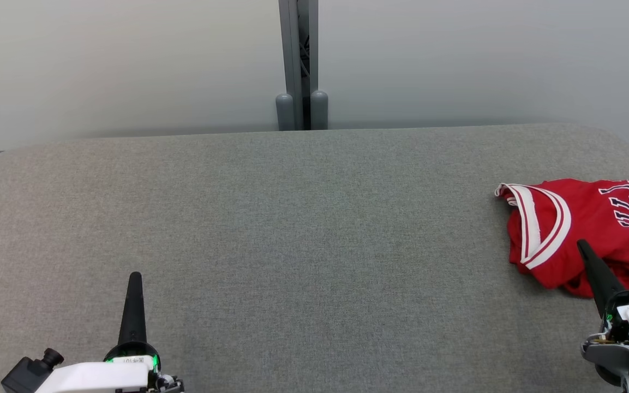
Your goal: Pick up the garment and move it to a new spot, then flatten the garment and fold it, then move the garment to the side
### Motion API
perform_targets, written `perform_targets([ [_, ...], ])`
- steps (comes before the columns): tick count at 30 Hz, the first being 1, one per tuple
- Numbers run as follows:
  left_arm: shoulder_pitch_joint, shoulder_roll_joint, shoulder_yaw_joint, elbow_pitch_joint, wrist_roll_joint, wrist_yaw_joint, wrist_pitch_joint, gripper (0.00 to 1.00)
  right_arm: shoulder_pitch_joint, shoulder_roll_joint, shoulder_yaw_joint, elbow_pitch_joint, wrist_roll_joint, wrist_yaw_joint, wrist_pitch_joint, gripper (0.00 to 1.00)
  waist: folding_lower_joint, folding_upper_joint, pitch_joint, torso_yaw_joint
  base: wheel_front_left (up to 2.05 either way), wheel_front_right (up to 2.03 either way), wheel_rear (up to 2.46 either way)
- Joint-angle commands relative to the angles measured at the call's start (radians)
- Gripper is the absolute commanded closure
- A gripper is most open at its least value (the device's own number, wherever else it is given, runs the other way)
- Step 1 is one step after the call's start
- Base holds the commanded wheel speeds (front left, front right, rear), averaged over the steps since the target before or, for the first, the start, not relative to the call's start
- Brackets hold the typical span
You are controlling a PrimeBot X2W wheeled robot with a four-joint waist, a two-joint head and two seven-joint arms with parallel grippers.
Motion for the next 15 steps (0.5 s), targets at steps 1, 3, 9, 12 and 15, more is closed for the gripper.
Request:
perform_targets([
  [1, -0.015, 0.0, 0.007, -0.004, -0.023, -0.01, -0.004, 1.0, -0.016, -0.008, -0.008, 0.007, 0.026, 0.002, 0.009, 1.0, 0.0, 0.0, 0.0, 0.0, 0.0, 0.0, 0.0],
  [3, -0.015, -0.002, 0.007, -0.004, -0.039, -0.012, -0.005, 1.0, -0.022, -0.008, -0.01, 0.012, 0.042, 0.002, 0.016, 1.0, 0.0, 0.0, -0.001, 0.001, 0.0, 0.0, 0.0],
  [9, -0.016, -0.008, 0.008, -0.003, -0.081, -0.019, -0.005, 1.0, -0.032, -0.007, -0.022, 0.033, 0.085, 0.002, 0.034, 1.0, 0.0, 0.0, -0.003, 0.001, 0.0, 0.0, 0.0],
  [12, -0.016, -0.011, 0.008, -0.002, -0.103, -0.022, -0.005, 1.0, -0.04, -0.007, -0.027, 0.039, 0.107, 0.002, 0.041, 1.0, 0.0, 0.0, -0.003, 0.002, 0.0, 0.0, 0.0],
  [15, -0.016, -0.012, 0.008, -0.002, -0.122, -0.027, -0.006, 1.0, -0.046, -0.007, -0.032, 0.047, 0.129, 0.002, 0.049, 1.0, 0.0, 0.0, -0.004, 0.002, 0.0, 0.0, 0.0],
])
